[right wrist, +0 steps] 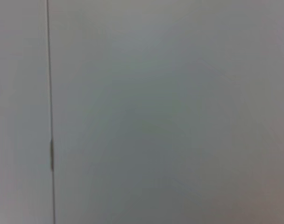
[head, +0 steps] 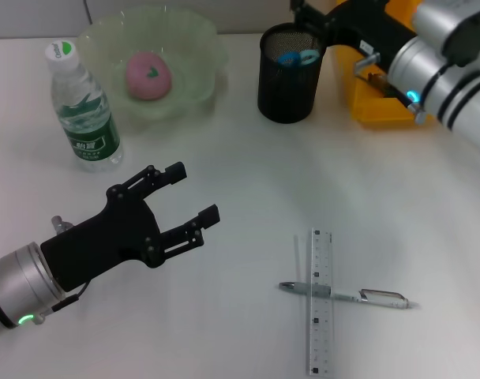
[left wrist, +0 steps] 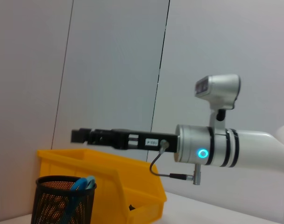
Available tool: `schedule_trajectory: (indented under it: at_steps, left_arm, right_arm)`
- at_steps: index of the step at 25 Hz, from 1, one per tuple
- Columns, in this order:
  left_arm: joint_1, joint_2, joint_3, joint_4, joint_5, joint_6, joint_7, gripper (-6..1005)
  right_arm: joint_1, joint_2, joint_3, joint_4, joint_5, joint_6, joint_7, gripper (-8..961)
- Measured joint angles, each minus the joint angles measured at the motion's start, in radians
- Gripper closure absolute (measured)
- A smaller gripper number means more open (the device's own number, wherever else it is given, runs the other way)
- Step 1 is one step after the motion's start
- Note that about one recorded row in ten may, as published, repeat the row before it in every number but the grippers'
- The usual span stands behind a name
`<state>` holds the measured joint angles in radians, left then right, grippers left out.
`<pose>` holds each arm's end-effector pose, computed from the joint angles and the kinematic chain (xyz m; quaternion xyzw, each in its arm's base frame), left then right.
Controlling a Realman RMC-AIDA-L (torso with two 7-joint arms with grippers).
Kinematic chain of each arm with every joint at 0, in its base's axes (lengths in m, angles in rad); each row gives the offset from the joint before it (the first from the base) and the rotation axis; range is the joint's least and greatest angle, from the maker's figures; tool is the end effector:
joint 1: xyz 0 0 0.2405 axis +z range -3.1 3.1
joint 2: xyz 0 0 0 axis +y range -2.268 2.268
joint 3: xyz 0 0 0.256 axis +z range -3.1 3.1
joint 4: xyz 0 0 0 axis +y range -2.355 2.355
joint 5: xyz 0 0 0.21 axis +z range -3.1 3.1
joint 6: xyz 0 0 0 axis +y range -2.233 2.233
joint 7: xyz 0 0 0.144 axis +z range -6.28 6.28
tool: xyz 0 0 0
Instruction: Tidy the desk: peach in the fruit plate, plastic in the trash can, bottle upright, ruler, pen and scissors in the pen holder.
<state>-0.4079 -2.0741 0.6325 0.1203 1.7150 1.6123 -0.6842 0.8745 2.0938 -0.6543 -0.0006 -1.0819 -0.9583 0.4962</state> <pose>-0.2884 0.2523 -0.0528 -0.8811 -0.1611 -0.3874 0.2181 0.2095 0.4320 -0.0503 -0.8140 0.1977 0.3185 0.4436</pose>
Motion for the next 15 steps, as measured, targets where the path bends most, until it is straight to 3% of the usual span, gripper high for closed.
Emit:
schedule_trajectory:
  at_steps: [6,8,15]
  left_arm:
    - [0.000,0.000,-0.003,0.001,0.000,0.001,0.000,167]
    - [0.000,0.001,0.000,0.004,0.000,0.001,0.000,168]
    - [0.000,0.003,0.002,0.008,0.000,0.001,0.000,169]
  right_arm:
    - [-0.084,-0.005,0.007,-0.048,0.000,-0.238,0.087,205]
    - [-0.147,-0.009,-0.016,-0.108,-0.004,-0.354,0.195,206]
    - [-0.271,-0.015,-0.143,-0.288,-0.006,-0.489,0.429,207]
